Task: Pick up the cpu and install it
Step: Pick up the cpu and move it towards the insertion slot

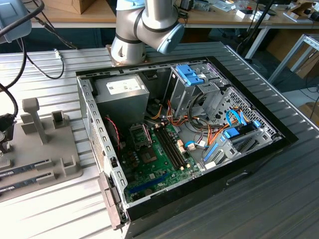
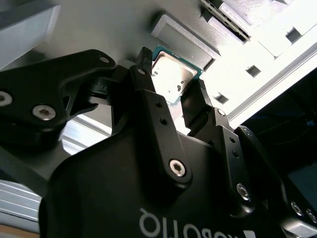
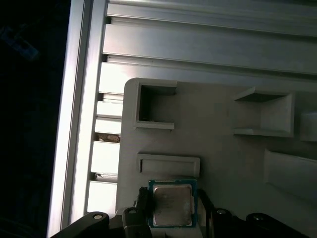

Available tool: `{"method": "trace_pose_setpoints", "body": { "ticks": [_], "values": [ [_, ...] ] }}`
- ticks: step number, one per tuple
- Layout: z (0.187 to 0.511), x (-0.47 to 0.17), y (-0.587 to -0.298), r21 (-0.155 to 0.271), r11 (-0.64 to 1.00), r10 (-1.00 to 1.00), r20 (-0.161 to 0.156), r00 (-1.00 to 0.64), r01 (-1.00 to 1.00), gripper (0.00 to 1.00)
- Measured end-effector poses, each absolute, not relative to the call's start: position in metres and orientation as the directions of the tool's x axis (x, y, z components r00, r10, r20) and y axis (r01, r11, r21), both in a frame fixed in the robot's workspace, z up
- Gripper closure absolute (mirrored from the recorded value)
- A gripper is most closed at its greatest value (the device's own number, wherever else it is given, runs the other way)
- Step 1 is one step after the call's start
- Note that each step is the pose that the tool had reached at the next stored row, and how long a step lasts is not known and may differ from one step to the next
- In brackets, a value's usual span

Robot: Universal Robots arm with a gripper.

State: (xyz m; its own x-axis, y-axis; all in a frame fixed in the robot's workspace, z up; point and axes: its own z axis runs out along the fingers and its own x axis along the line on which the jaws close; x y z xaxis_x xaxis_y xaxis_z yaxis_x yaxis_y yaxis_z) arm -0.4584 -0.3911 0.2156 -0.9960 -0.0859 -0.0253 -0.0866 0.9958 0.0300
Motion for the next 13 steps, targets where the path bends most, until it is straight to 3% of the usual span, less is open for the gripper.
{"method": "trace_pose_setpoints", "body": {
  "ticks": [13],
  "values": [
    [0.2192, -0.4584, -0.3911, 0.030, 0.996, -0.086, -0.025, -0.996, -0.087, 0.53]
  ]
}}
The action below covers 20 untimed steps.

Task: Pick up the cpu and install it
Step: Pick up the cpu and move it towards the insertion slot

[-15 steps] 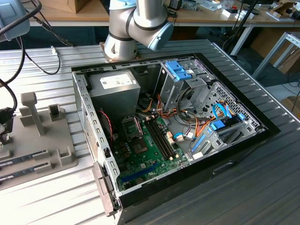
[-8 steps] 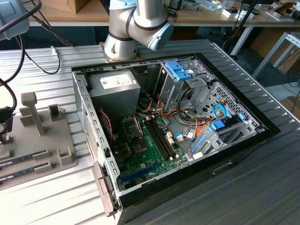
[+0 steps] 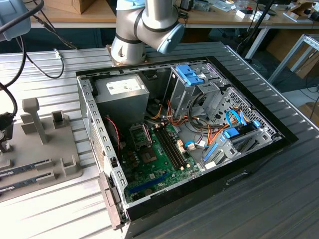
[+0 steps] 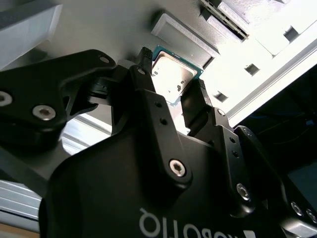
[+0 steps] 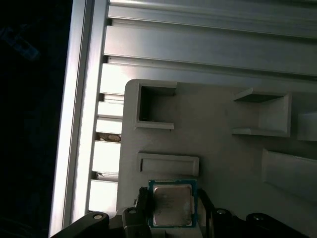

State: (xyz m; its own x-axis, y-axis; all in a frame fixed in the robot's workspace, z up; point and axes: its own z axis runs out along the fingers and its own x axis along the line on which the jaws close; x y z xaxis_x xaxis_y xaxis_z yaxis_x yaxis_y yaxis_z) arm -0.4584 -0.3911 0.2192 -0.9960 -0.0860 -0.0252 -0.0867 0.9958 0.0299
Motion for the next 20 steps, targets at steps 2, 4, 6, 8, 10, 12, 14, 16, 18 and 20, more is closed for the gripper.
{"method": "trace_pose_setpoints", "body": {
  "ticks": [2, 4, 6, 8, 10, 12, 14, 16, 18, 20],
  "values": [
    [0.2197, -0.4584, -0.3911, 0.030, 0.996, -0.086, -0.025, -0.996, -0.087, 0.53],
    [0.2201, -0.4584, -0.3911, 0.030, 0.996, -0.086, -0.025, -0.996, -0.087, 0.53],
    [0.2205, -0.4584, -0.3911, 0.030, 0.996, -0.086, -0.025, -0.996, -0.087, 0.53],
    [0.2210, -0.4584, -0.3911, 0.030, 0.996, -0.086, -0.025, -0.996, -0.087, 0.53],
    [0.2217, -0.4584, -0.3911, 0.030, 0.996, -0.086, -0.025, -0.996, -0.087, 0.53],
    [0.2222, -0.4584, -0.3911, 0.030, 0.996, -0.086, -0.025, -0.996, -0.087, 0.53],
    [0.2227, -0.4584, -0.3911, 0.030, 0.996, -0.086, -0.025, -0.996, -0.087, 0.53],
    [0.2231, -0.4584, -0.3911, 0.030, 0.996, -0.086, -0.025, -0.996, -0.087, 0.53],
    [0.2235, -0.4584, -0.3911, 0.030, 0.996, -0.086, -0.025, -0.996, -0.087, 0.53],
    [0.2241, -0.4584, -0.3911, 0.030, 0.996, -0.086, -0.025, -0.996, -0.087, 0.53]
  ]
}}
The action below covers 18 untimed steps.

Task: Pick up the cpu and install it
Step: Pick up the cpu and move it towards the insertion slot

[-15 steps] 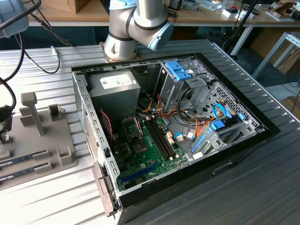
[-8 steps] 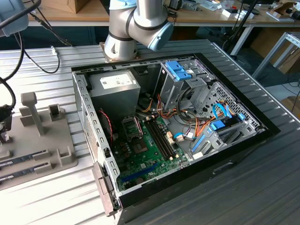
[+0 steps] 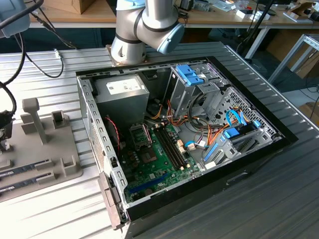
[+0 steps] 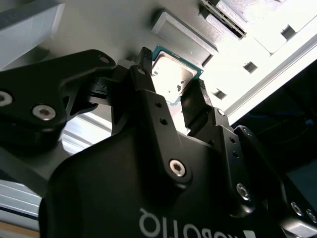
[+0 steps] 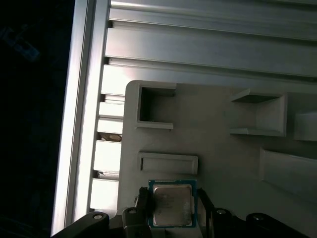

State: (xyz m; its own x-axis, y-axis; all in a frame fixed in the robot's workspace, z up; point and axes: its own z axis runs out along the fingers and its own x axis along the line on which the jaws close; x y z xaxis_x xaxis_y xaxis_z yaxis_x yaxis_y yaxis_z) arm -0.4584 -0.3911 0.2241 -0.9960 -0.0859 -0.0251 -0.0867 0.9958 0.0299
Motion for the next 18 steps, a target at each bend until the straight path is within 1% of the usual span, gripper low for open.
{"method": "trace_pose_setpoints", "body": {
  "ticks": [3, 18],
  "values": [
    [0.2291, -0.4584, -0.3911, 0.030, 0.996, -0.086, -0.025, -0.996, -0.087, 0.53],
    [0.2334, -0.4584, -0.3911, 0.030, 0.996, -0.086, -0.025, -0.996, -0.087, 0.53]
  ]
}}
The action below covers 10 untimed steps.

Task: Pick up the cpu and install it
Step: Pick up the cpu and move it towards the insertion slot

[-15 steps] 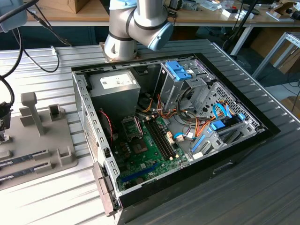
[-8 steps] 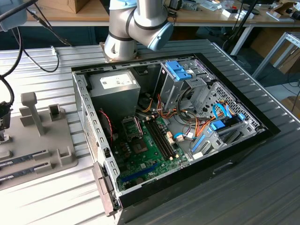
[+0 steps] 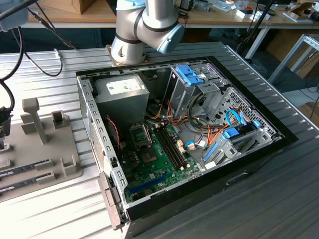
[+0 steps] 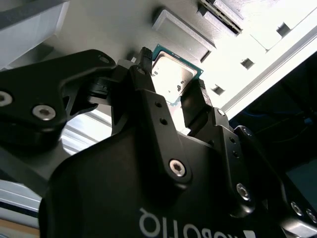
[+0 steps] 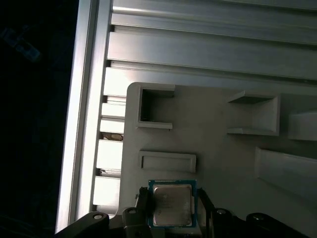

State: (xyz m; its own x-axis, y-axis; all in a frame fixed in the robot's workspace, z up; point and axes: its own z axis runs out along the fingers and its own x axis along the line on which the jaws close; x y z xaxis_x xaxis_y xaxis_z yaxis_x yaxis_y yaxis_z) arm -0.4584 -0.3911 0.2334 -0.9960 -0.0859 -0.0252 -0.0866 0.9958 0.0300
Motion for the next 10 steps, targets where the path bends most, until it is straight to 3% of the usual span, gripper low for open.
{"method": "trace_pose_setpoints", "body": {
  "ticks": [10],
  "values": [
    [0.2365, -0.4584, -0.3911, 0.030, 0.996, -0.086, -0.025, -0.996, -0.087, 0.53]
  ]
}}
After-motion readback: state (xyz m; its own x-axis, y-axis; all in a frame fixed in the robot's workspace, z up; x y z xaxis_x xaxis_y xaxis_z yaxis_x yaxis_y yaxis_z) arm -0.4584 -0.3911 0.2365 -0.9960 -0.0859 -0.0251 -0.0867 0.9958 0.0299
